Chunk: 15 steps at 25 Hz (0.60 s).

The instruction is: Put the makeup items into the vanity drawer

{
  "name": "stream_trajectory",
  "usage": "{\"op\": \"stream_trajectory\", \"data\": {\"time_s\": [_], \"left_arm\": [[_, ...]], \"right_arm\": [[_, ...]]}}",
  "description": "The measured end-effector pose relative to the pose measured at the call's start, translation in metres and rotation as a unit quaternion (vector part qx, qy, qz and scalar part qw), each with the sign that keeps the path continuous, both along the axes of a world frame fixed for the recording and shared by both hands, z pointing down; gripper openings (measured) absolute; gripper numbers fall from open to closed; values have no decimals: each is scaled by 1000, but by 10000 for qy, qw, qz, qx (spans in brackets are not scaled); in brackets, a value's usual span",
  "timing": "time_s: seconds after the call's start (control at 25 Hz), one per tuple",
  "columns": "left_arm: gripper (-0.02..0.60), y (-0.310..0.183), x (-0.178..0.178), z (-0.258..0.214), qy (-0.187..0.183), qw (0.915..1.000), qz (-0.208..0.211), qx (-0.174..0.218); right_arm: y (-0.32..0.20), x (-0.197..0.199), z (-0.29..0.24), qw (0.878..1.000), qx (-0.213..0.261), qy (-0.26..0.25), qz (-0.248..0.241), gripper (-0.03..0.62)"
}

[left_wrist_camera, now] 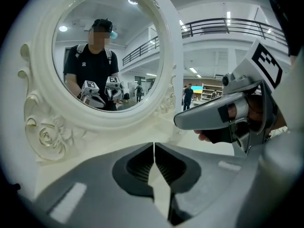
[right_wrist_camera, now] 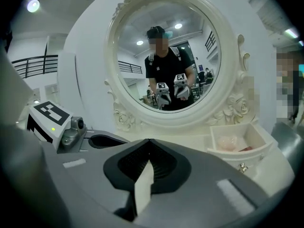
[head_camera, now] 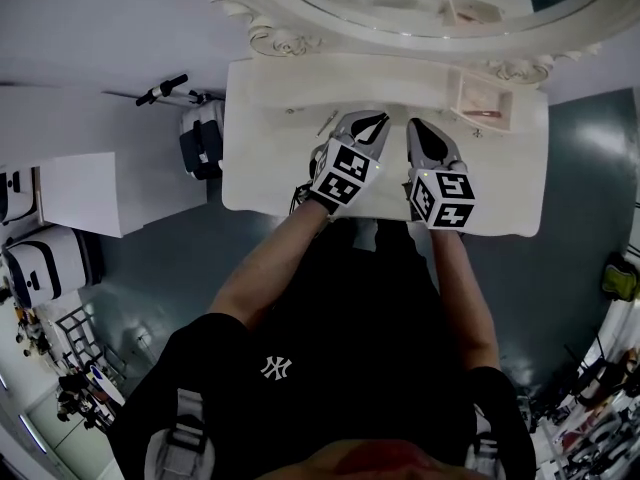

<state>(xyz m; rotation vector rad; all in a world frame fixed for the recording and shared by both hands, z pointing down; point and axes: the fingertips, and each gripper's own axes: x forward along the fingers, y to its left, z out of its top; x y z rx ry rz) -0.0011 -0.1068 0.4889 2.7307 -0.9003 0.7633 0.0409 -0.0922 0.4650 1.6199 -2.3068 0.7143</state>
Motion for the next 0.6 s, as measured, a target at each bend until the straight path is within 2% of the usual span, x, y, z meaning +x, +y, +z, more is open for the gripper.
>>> {"op": "stream_trajectory", "data": {"time_s": [0.6], "left_arm": [[3, 19, -74, 54, -159, 9983, -391, -397]], "right_arm": [[18, -71, 44, 9987, -379, 61, -344, 25]]}}
